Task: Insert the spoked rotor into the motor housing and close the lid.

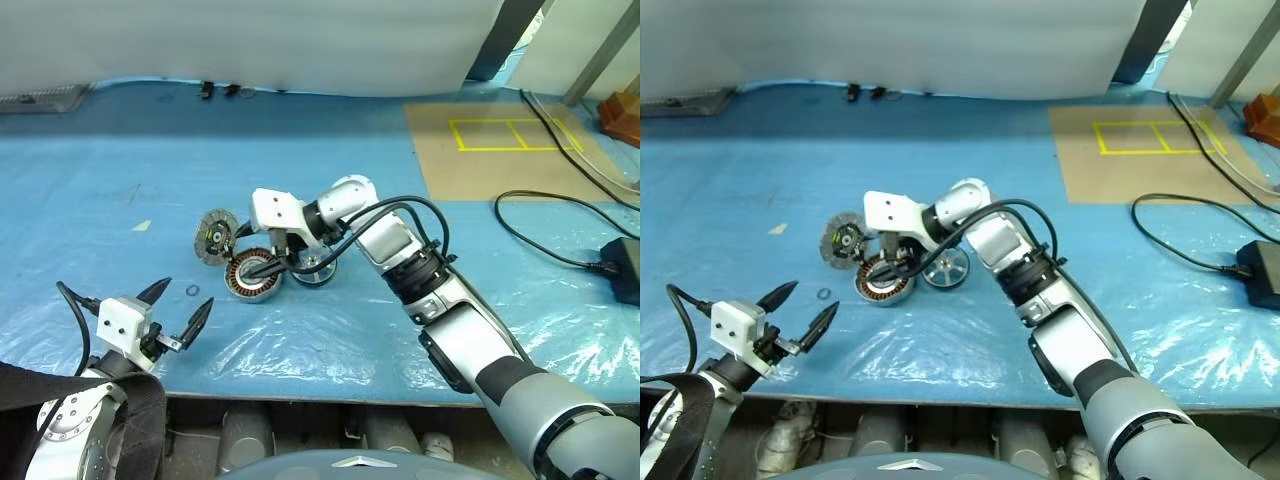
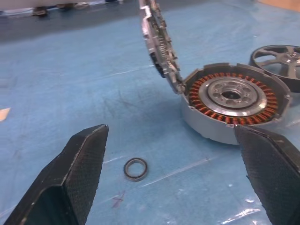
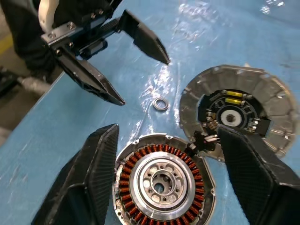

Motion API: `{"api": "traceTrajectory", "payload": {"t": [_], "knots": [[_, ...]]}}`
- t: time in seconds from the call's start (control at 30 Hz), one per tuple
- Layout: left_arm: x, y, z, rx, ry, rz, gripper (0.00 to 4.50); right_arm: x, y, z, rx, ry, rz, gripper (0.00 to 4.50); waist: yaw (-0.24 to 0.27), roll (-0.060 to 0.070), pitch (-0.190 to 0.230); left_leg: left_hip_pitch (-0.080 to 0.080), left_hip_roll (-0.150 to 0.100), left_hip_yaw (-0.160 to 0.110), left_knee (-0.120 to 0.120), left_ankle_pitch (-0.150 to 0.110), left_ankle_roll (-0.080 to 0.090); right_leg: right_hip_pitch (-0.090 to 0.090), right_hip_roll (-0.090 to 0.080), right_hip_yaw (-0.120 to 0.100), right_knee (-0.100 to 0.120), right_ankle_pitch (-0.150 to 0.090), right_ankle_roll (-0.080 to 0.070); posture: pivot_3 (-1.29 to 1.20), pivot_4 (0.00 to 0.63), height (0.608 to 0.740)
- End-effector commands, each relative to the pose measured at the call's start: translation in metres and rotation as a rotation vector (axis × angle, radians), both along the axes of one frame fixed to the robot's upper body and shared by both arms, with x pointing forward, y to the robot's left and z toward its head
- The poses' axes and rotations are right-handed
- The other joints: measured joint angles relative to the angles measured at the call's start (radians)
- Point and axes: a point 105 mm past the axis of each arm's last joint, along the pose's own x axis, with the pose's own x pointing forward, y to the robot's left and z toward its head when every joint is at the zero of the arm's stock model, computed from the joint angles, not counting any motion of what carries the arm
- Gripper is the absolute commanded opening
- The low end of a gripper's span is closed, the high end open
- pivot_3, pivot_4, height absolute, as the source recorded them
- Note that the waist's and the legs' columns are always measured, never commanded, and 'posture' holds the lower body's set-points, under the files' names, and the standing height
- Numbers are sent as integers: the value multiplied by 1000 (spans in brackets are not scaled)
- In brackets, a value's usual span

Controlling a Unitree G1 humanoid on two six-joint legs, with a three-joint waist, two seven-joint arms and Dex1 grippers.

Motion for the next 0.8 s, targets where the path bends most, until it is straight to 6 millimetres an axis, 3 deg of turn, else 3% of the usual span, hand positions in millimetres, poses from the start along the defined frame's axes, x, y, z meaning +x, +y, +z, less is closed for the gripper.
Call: {"api": "traceTrajectory", "payload": {"t": [0.03, 0.2, 0.37, 0.8], "knots": [[-3, 9, -1, -1, 6, 64, 4500, 2, -9, 23, 172, -19, -77, 2504, 0, 0, 0, 0, 0, 0, 0, 0, 0, 0, 0, 0, 0, 0, 0, 0, 150, 740], [7, 17, -9, -9, 42, 145, 4500, 1, -24, 34, 343, 35, -164, 2504, -1, 0, 0, 1, 0, 0, 0, 0, 0, 0, 1, 0, 1, 0, 0, 0, 150, 740], [22, 17, -14, -44, 68, 187, 4500, -1, -38, 27, 330, 145, -193, 2504, 0, -1, 0, 1, 0, 0, 1, 0, 0, 0, 1, 0, 1, 0, 0, 0, 150, 740], [37, 9, -40, -29, 217, 178, 4500, 1, -46, 16, 291, 128, -236, 2504, 2, -1, 0, 1, 0, -1, 2, 0, 0, 0, 1, 0, 1, 0, 0, 0, 150, 740]]}}
